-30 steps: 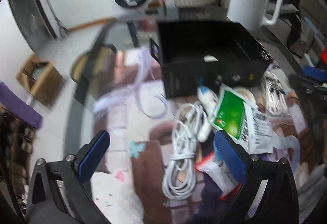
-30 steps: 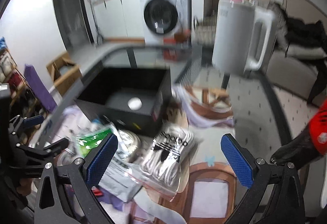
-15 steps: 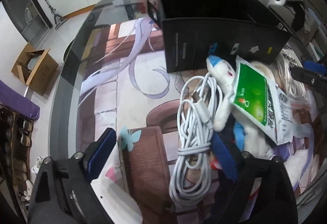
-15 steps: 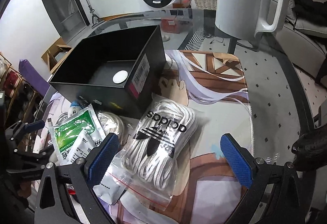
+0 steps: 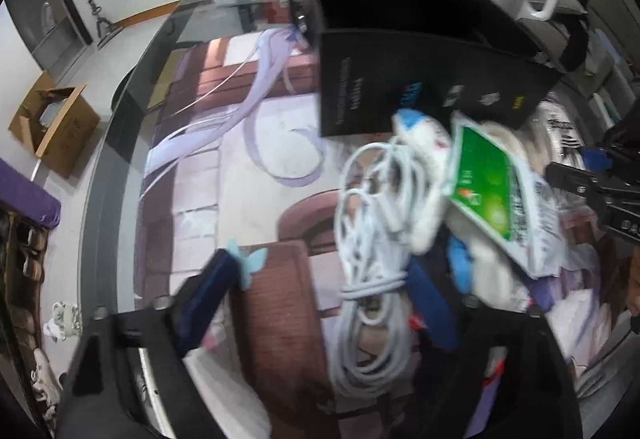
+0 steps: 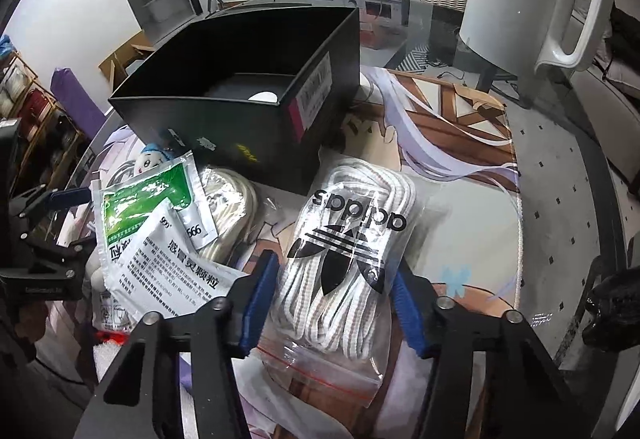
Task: Organize soft objects
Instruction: 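Grasp the white coiled cable with the left tool while the right tool grasps the Adidas lace bag, then lower the cable and lace bag into the black box and open both tools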
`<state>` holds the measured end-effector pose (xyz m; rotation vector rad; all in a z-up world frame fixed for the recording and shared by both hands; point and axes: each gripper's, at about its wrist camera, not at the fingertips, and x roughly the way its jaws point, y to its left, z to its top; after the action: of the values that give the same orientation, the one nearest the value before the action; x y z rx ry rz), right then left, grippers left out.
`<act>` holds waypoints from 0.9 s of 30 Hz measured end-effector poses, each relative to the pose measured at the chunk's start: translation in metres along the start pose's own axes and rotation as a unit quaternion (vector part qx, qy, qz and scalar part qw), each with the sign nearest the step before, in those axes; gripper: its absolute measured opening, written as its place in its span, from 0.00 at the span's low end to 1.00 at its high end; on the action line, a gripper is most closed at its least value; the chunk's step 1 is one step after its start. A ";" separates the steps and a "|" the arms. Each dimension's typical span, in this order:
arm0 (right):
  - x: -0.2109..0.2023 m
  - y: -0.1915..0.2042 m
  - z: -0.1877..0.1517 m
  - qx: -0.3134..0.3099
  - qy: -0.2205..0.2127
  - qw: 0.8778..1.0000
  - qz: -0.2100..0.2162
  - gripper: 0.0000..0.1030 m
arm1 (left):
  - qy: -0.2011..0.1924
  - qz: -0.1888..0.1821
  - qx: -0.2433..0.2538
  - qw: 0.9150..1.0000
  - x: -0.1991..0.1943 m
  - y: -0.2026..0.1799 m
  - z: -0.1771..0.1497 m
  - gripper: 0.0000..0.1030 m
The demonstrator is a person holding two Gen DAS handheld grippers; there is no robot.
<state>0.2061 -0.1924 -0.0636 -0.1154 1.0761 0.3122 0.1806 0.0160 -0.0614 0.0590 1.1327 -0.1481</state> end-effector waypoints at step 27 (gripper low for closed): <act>-0.065 0.010 0.003 -0.013 -0.100 0.995 0.004 0.42 | -0.114 0.013 -0.004 0.993 -0.066 0.012 0.004 0.24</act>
<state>0.1768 -0.1946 -0.0046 -0.0998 0.8753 0.3377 0.1584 0.0329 -0.0004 0.0475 0.9042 -0.1239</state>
